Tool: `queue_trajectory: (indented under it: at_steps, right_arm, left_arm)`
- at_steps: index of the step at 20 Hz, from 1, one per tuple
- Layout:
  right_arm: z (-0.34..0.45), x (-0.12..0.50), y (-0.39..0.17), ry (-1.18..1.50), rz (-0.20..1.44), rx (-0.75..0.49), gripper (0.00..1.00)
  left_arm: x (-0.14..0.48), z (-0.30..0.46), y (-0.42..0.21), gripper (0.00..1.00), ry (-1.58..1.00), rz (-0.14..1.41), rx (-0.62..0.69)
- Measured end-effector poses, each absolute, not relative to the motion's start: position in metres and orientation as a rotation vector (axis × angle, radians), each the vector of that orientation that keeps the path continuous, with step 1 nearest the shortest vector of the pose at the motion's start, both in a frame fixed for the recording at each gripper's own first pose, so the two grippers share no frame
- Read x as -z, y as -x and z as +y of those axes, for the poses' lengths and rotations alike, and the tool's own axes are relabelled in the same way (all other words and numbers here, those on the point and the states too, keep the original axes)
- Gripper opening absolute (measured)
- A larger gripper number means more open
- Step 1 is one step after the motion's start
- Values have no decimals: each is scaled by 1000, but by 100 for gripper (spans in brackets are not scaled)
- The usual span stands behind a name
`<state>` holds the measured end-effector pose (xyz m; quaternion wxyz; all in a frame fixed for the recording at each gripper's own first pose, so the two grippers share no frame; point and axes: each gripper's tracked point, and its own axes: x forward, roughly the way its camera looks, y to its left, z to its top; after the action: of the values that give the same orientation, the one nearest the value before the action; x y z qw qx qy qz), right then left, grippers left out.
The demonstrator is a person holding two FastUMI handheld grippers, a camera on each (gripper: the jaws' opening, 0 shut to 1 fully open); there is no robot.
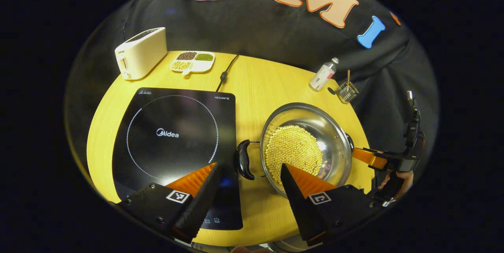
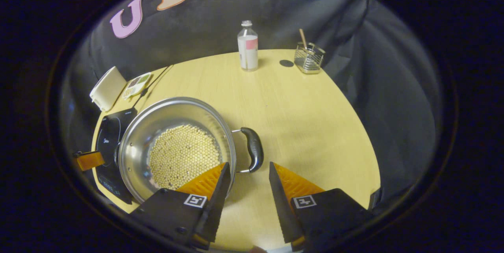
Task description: First push the handle of the pot to place it horizontally, then grasp the pot with both hands and set it on the induction cooktop.
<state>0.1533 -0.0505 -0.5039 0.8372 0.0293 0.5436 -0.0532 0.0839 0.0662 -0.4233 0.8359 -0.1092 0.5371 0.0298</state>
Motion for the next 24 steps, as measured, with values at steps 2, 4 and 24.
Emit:
queue_trajectory:
  at_steps: [2, 4, 24]
  right_arm:
    - [-50, 514, -162, -90, 1166, 68, 69]
    - [-48, 522, -171, -125, 1174, 27, 68]
    - [-39, 566, -198, -210, 1206, -162, 68]
  left_arm:
    - [433, 70, -86, 94, 225, 1157, -114]
    - [440, 73, -88, 93, 227, 1168, -168]
    - [486, 58, -108, 87, 76, 1315, -217]
